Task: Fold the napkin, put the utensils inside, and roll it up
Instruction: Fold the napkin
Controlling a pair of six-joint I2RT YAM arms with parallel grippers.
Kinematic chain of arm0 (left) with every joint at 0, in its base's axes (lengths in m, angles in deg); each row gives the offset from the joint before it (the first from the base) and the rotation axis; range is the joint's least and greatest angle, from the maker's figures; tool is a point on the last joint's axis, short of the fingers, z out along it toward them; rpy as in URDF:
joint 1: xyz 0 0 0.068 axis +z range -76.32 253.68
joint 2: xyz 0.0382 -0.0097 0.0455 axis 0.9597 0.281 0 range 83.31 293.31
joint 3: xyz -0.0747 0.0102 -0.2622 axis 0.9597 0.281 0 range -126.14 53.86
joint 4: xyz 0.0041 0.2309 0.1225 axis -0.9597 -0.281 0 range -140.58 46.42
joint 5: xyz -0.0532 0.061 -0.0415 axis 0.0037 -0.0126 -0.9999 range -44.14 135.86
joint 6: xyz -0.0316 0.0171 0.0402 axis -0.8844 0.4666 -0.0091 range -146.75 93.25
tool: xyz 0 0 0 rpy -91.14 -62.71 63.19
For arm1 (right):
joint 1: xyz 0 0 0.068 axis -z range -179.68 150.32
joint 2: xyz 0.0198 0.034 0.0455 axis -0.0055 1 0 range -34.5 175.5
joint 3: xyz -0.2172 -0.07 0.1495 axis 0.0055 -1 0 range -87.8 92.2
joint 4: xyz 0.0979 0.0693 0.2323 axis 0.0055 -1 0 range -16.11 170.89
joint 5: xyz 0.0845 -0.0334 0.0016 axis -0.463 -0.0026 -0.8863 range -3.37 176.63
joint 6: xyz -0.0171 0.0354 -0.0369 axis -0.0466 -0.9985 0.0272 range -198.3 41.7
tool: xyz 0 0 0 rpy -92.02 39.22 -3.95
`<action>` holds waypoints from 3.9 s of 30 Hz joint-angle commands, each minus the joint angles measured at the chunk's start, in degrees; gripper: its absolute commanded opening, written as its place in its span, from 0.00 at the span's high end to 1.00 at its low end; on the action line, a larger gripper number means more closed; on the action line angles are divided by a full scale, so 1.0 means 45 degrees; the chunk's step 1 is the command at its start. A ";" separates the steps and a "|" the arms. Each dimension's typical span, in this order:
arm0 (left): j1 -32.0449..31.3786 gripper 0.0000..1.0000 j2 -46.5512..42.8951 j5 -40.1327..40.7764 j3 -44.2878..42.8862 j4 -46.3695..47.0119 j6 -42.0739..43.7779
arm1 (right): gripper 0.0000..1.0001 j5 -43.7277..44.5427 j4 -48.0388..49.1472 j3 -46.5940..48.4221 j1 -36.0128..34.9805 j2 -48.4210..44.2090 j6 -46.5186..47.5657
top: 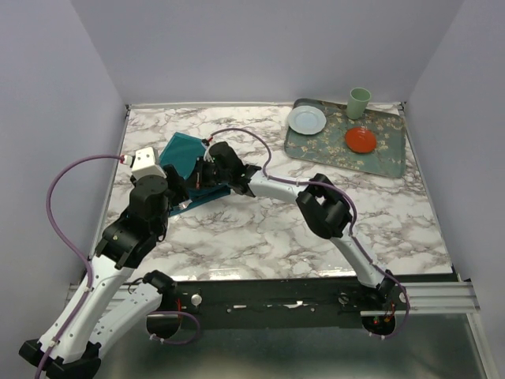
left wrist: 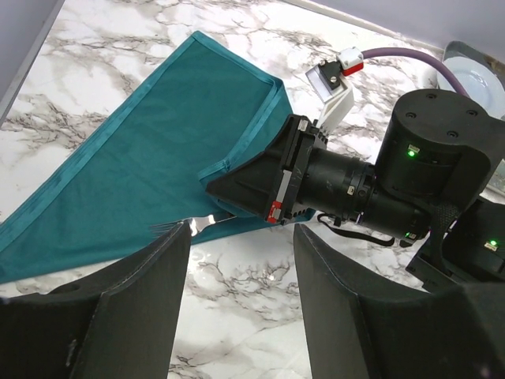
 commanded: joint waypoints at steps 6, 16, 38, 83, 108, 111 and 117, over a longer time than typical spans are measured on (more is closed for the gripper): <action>0.0056 0.36 -0.0182 -0.0200 0.0254 -0.0024 0.0109 | 0.99 -0.0698 0.0601 0.0646 -0.0235 0.0848 -0.0557; 0.0056 0.36 -0.0104 -0.0278 0.0274 -0.0024 0.0070 | 0.98 -0.1108 0.0680 0.0998 -0.0391 0.1355 -0.0909; 0.0134 0.27 0.0267 0.0073 0.0235 -0.0159 -0.0242 | 0.73 -0.2221 0.0545 0.1291 -0.0508 0.1689 -0.1125; 1.4685 0.57 0.5227 -0.2798 0.4668 0.3882 -0.4637 | 0.32 -0.3433 -0.3441 -1.0642 0.3417 -1.2375 0.3993; 1.4665 0.59 0.7355 -0.2485 0.4630 0.4839 -0.3953 | 0.32 -0.3550 -0.3207 -1.0701 0.3534 -1.2101 0.3876; 1.4665 0.59 0.7590 -0.2466 0.4512 0.4937 -0.3914 | 0.32 -0.3589 -0.3168 -1.0720 0.3554 -1.2062 0.3876; 1.4685 0.59 0.8195 -0.2467 0.4414 0.5112 -0.4031 | 0.32 -0.3628 -0.3129 -1.0701 0.3612 -1.1964 0.3837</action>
